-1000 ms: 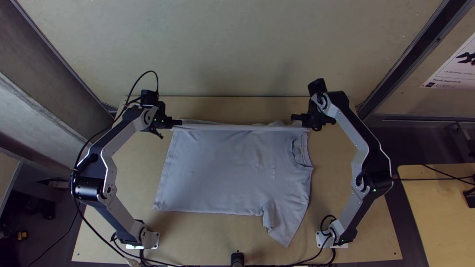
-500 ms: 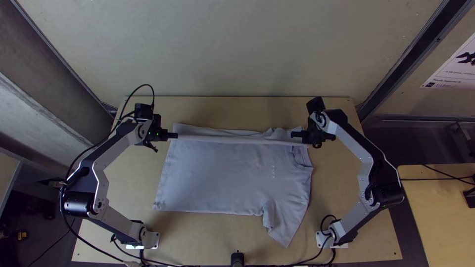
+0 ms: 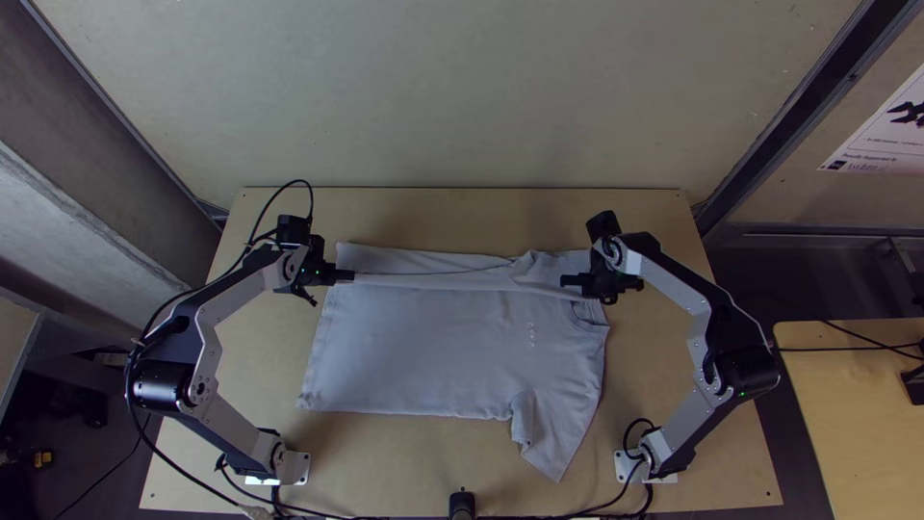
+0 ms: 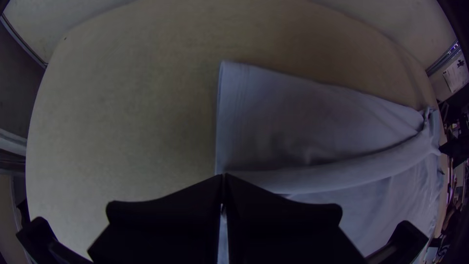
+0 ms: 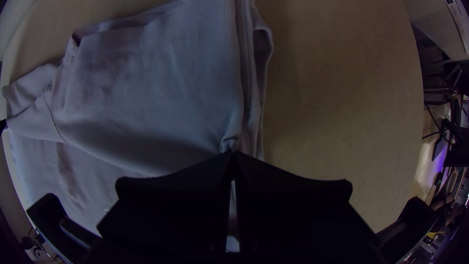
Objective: Fold the t-shirt
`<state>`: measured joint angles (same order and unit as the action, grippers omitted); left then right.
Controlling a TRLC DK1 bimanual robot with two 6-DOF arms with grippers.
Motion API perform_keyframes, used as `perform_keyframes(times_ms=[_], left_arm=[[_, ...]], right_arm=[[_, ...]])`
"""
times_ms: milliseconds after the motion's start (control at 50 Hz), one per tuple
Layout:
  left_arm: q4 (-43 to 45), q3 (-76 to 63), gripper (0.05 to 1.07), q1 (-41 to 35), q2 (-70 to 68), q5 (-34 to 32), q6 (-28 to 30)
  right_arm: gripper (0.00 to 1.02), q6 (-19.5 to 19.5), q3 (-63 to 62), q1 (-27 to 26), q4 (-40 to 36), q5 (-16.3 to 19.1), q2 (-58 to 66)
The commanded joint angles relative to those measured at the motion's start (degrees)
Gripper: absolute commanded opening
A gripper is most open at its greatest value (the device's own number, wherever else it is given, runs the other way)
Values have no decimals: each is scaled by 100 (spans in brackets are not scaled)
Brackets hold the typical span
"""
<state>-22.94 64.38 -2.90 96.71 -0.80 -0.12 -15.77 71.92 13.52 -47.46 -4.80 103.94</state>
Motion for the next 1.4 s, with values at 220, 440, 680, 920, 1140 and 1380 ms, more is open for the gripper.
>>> perform_keyframes(times_ms=[220,440,680,920,1140,1380], left_arm=[[-897,224,102,96,164,-254,-155],[-967,365,102,360,-565,-702,-23],[-1415,479,102,544,-1128,-755,390],[-2391,391,102,606,-1875,-755,821],[-3683,13,102,597,-2578,-729,1137],[-4192,-1077,102,501,-3316,-325,1849]], right_arm=[[84,109,-55,63,-422,-478,-120],[98,83,182,-113,-527,-469,-779],[97,83,384,-350,-668,-469,-1473],[98,-278,542,-403,-1450,-469,-2317],[98,-427,472,-218,-2250,-452,-2809],[98,-497,437,195,-2891,-417,-3029]])
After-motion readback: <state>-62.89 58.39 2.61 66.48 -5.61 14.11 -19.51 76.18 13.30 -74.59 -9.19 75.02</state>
